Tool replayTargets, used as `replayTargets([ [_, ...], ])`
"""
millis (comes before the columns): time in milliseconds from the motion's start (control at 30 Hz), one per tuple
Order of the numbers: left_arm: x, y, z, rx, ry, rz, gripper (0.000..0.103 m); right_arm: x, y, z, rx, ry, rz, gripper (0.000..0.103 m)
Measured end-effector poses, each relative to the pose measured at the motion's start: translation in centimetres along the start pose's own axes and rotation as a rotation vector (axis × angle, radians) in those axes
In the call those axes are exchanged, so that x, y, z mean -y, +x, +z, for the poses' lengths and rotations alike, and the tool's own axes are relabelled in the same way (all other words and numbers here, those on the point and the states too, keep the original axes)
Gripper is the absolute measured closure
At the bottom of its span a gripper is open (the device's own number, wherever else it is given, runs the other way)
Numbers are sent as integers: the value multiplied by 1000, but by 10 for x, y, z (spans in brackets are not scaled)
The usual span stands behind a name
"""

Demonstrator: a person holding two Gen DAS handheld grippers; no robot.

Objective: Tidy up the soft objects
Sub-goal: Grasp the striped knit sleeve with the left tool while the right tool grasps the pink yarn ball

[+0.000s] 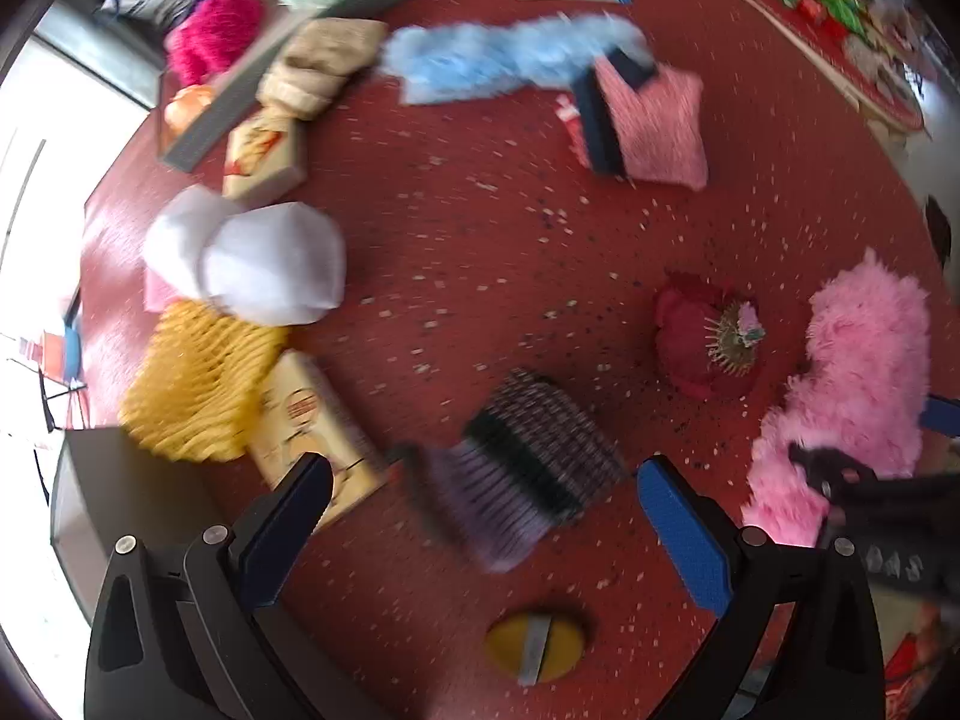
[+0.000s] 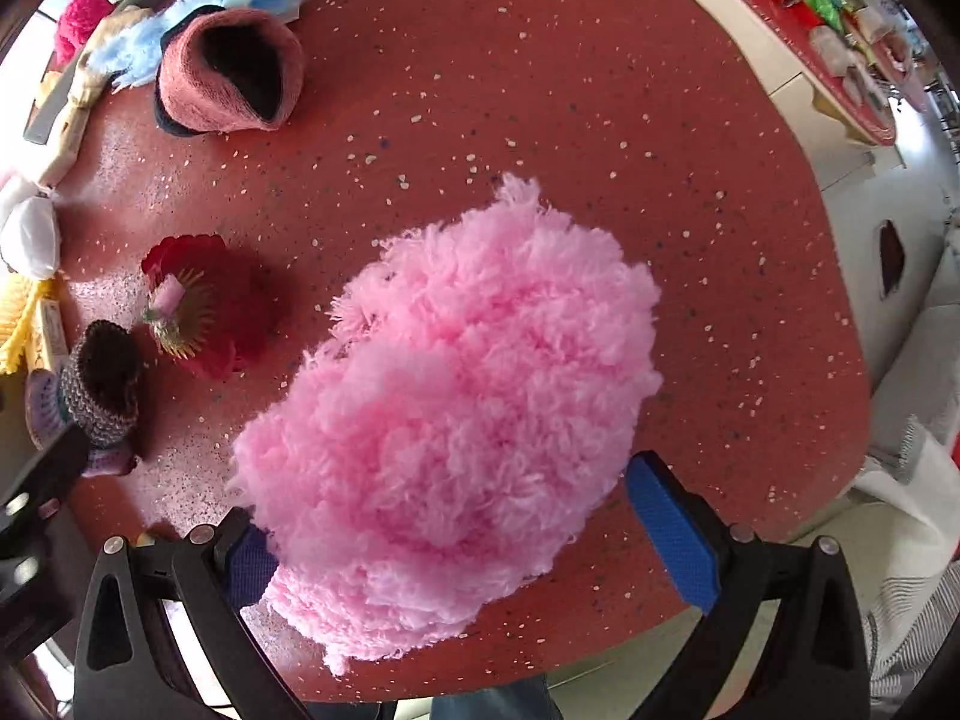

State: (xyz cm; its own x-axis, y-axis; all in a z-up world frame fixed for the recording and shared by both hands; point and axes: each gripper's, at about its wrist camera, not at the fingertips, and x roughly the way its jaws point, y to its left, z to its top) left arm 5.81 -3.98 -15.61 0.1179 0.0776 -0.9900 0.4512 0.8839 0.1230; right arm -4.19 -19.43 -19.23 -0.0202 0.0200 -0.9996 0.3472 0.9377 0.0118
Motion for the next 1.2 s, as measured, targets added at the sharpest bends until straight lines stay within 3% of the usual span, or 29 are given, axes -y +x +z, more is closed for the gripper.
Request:
replayTargets([
  [233, 10, 31, 4, -52, 13, 6, 0, 34, 22, -14, -68, 19, 30, 0],
  [433, 8, 43, 5, -67, -8, -36, 0, 33, 24, -19, -49, -34, -5, 0],
  [533, -1, 47, 9, -73, -29, -80, 0, 18, 25, -25, -48, -28, -5, 0],
  [600, -16, 54, 8, -95, -96, -141, 0, 17, 26, -25, -51, -25, -10, 0],
  [767, -25, 51, 4, -72, -129, -133, 0, -7, 29, -11, -86, -26, -9, 0],
  [867, -25, 52, 6, -113, -134, -131, 1, -9, 26, -4, -98, -22, -2, 0],
  [900, -26, 55, 11, -129, -146, -130, 3, -10, 24, -4, -89, -26, -3, 3],
  [1000, -31, 54, 16, -125, -153, -135, 25, -21, 18, -6, -56, -60, -8, 18],
  [1067, -27, 41, 12, -100, -131, -132, 37, -30, 11, -8, -35, -93, 1, 46],
  [1200, -30, 32, 5, -105, -123, -171, 41, -30, 11, -10, -58, -68, 56, 58],
])
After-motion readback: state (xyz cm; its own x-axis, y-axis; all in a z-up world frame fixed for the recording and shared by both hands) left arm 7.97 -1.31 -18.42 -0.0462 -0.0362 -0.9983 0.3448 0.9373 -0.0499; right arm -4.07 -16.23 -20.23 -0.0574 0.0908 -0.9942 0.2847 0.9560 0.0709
